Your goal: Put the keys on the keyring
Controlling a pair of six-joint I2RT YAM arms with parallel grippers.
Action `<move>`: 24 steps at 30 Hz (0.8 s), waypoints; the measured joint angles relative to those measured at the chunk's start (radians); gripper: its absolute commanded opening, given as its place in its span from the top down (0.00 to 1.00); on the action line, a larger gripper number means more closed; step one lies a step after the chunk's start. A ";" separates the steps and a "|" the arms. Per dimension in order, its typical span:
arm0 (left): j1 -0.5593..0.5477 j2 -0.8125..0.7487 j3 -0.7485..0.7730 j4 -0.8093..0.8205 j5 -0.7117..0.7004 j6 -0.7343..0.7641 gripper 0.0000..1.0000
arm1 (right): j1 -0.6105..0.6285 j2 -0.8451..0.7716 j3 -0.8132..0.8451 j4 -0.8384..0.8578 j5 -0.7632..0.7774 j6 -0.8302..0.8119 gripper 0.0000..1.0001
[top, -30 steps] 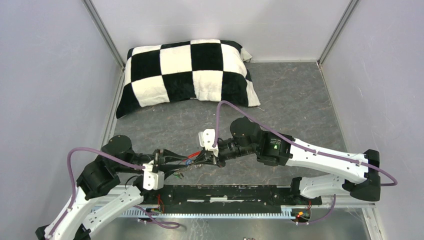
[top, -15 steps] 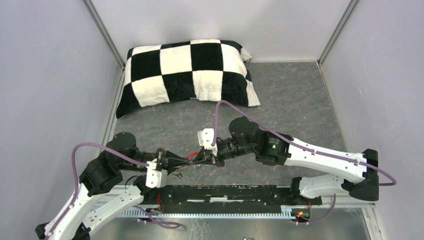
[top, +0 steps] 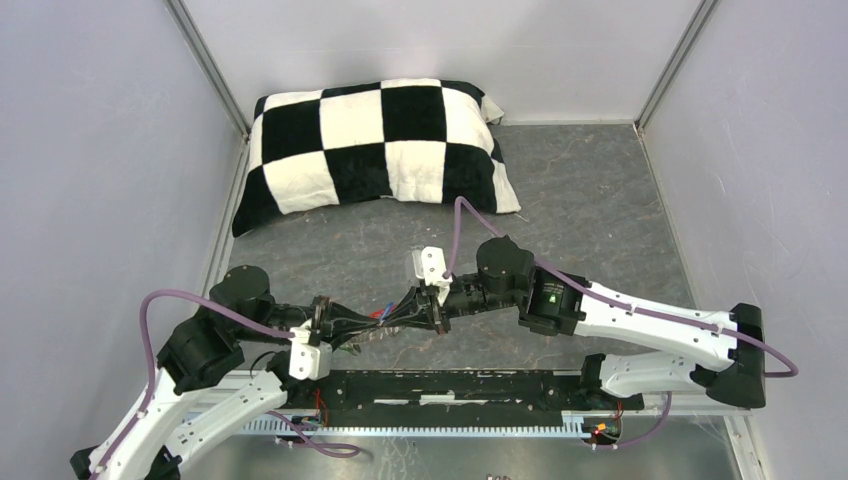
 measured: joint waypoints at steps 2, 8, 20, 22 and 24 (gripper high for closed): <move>0.000 0.000 0.000 0.002 0.001 0.000 0.90 | -0.003 -0.002 -0.019 0.046 -0.012 0.029 1.00; 0.000 0.000 0.007 0.003 -0.001 0.002 0.56 | -0.006 -0.009 -0.054 0.122 -0.027 0.085 1.00; 0.002 0.014 0.067 0.002 -0.020 -0.001 0.48 | -0.013 -0.053 -0.069 0.132 -0.023 0.079 1.00; 0.002 0.029 0.085 0.003 -0.022 -0.008 0.51 | -0.014 -0.052 -0.068 0.122 -0.013 0.066 1.00; 0.002 0.045 0.098 0.006 -0.022 -0.027 0.54 | -0.018 -0.043 -0.051 0.091 0.005 0.040 1.00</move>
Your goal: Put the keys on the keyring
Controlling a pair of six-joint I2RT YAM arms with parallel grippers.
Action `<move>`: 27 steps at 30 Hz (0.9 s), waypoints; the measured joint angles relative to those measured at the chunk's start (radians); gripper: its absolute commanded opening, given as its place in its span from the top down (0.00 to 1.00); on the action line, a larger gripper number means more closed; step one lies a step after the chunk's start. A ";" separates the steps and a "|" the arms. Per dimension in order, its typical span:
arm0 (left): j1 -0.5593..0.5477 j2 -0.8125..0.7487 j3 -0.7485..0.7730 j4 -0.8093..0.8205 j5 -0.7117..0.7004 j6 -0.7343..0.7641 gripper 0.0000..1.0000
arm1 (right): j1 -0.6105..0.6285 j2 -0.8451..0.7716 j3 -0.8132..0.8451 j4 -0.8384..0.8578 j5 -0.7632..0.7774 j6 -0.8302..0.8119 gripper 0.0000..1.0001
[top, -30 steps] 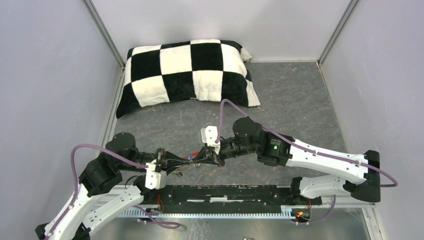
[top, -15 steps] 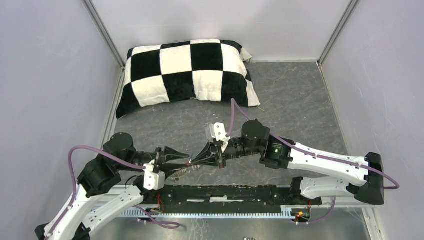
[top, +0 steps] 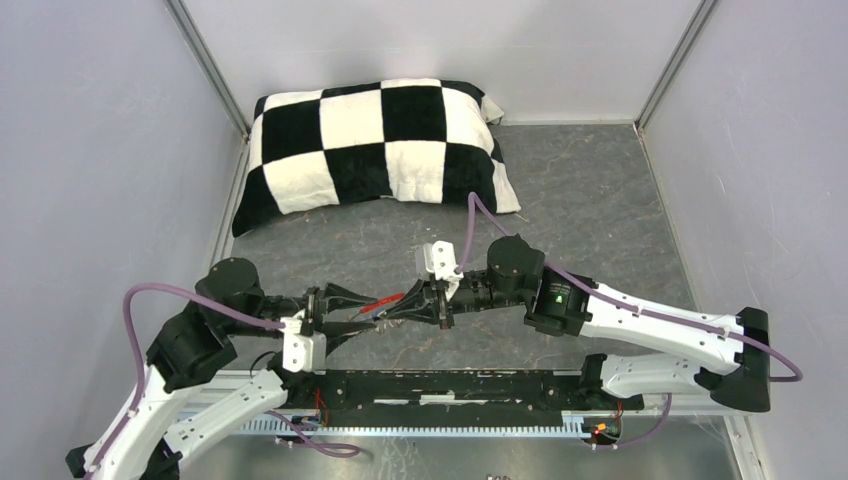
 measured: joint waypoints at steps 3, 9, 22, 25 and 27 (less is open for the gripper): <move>0.000 0.021 0.014 0.004 0.002 -0.035 0.57 | -0.002 0.016 0.031 -0.042 0.021 -0.031 0.99; 0.000 0.065 0.031 -0.022 0.024 -0.073 0.62 | -0.002 0.035 0.092 -0.128 0.054 -0.092 0.99; 0.000 0.082 0.017 -0.018 0.003 -0.127 0.70 | -0.002 0.064 0.128 -0.219 0.065 -0.152 1.00; 0.000 0.084 0.008 -0.017 -0.007 -0.139 0.70 | -0.002 0.067 0.128 -0.229 0.065 -0.157 1.00; 0.000 0.088 0.006 -0.017 -0.010 -0.146 0.70 | -0.003 0.069 0.128 -0.235 0.066 -0.158 0.99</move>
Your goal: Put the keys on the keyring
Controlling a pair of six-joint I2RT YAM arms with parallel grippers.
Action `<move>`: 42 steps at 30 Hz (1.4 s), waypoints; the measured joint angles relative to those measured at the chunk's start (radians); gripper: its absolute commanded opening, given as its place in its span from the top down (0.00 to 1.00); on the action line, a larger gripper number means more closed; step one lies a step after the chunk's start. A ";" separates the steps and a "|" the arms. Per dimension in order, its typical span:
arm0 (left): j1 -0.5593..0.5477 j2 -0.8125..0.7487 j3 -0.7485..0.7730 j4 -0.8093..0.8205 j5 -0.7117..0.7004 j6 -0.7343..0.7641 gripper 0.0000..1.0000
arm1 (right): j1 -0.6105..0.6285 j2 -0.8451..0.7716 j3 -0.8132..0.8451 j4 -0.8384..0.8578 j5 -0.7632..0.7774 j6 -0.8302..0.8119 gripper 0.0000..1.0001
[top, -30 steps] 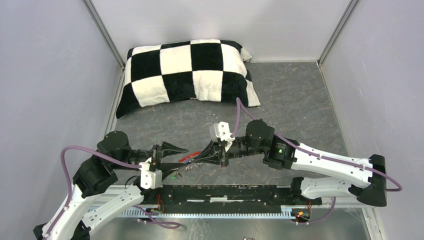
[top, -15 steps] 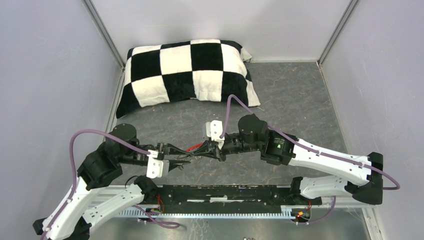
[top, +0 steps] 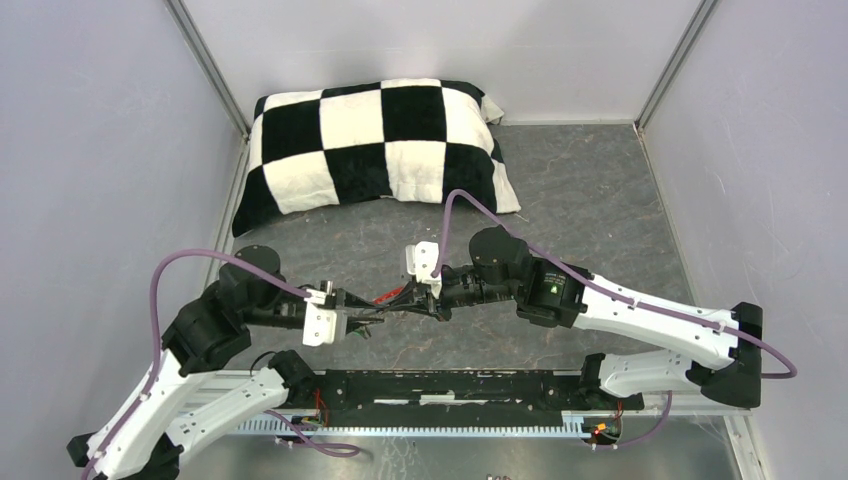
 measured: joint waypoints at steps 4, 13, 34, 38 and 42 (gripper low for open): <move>0.000 0.016 0.000 0.001 -0.008 -0.018 0.70 | -0.004 0.000 0.000 -0.013 0.003 -0.002 1.00; -0.001 0.045 -0.008 0.012 -0.070 -0.035 0.57 | -0.007 0.004 0.000 -0.014 0.003 -0.002 1.00; -0.001 -0.047 -0.060 0.100 -0.119 -0.095 0.62 | -0.004 0.005 0.000 0.035 -0.013 0.001 1.00; -0.001 -0.014 -0.059 0.092 -0.107 -0.111 0.76 | -0.005 0.005 0.000 0.036 -0.012 0.001 1.00; -0.001 -0.004 -0.059 0.082 -0.098 -0.118 0.95 | -0.005 0.005 0.000 0.033 -0.009 0.001 1.00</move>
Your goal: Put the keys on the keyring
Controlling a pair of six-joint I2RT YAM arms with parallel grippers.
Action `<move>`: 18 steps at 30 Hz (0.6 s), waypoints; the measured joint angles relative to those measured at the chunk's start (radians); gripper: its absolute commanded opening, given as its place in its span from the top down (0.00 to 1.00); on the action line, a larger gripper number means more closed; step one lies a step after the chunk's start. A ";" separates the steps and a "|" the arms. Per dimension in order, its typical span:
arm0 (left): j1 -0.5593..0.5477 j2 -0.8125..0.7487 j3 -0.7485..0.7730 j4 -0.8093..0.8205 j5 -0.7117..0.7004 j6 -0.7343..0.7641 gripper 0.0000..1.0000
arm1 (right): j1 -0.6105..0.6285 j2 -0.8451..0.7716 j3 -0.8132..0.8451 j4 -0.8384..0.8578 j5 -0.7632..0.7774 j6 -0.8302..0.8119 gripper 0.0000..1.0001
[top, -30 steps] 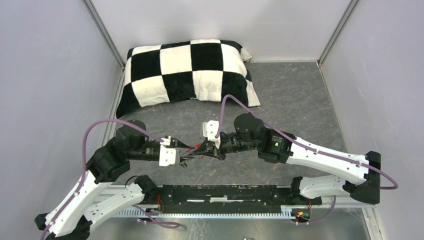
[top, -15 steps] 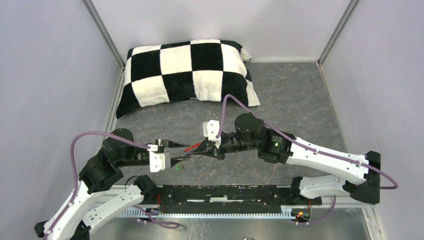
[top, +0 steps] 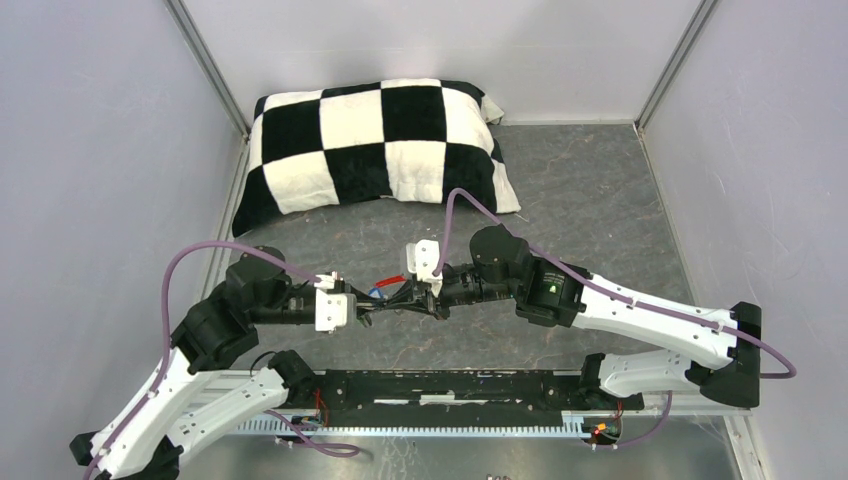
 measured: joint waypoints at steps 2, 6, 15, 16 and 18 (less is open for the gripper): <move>0.000 0.000 0.000 -0.004 -0.003 -0.002 0.98 | 0.000 0.000 0.000 -0.005 -0.001 -0.001 1.00; 0.000 0.001 0.000 -0.008 -0.004 -0.003 0.98 | 0.000 0.000 0.000 -0.011 0.001 -0.004 0.86; 0.000 0.012 0.000 -0.037 -0.007 -0.002 0.98 | 0.001 0.078 0.260 -0.235 0.027 -0.089 0.60; 0.000 0.011 0.000 -0.039 -0.007 -0.002 0.98 | 0.001 0.096 0.304 -0.267 0.027 -0.100 0.60; 0.000 0.013 0.001 -0.043 -0.007 -0.002 0.98 | 0.001 0.131 0.378 -0.330 0.028 -0.124 0.61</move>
